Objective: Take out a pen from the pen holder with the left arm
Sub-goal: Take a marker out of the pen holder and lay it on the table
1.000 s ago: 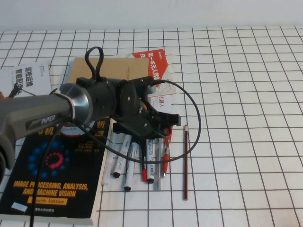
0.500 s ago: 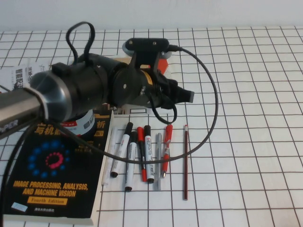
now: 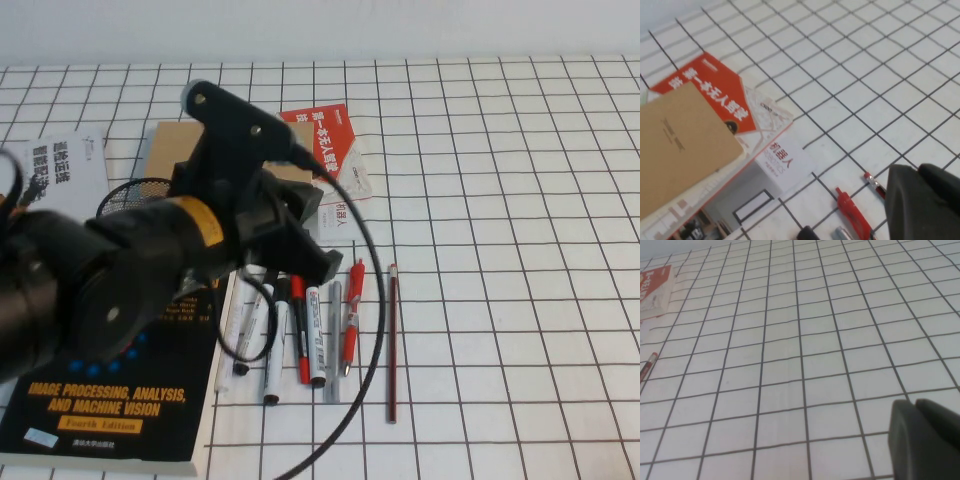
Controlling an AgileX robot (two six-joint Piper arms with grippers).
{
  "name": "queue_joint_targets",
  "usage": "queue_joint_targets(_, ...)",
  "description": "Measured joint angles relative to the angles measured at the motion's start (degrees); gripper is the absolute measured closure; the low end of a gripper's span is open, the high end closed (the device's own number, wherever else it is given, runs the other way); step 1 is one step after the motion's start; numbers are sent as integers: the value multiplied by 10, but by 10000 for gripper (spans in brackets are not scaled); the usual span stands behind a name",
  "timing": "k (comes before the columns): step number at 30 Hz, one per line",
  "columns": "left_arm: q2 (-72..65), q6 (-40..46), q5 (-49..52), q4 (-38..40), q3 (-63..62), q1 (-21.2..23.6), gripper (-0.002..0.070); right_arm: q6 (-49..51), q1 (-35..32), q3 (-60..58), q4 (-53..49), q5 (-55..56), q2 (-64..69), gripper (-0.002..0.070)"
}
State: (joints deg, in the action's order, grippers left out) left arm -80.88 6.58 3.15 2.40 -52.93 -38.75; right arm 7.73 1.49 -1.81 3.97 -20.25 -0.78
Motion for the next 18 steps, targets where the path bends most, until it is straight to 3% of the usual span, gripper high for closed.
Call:
queue_joint_targets(6, 132, 24, -104, -31, 134, 0, 676, 0, 0, 0, 0, 0, 0, 693)
queue_joint_targets(18, 359, 24, -65, -35, 325, 0, 677, 0, 0, 0, 0, 0, 0, 693)
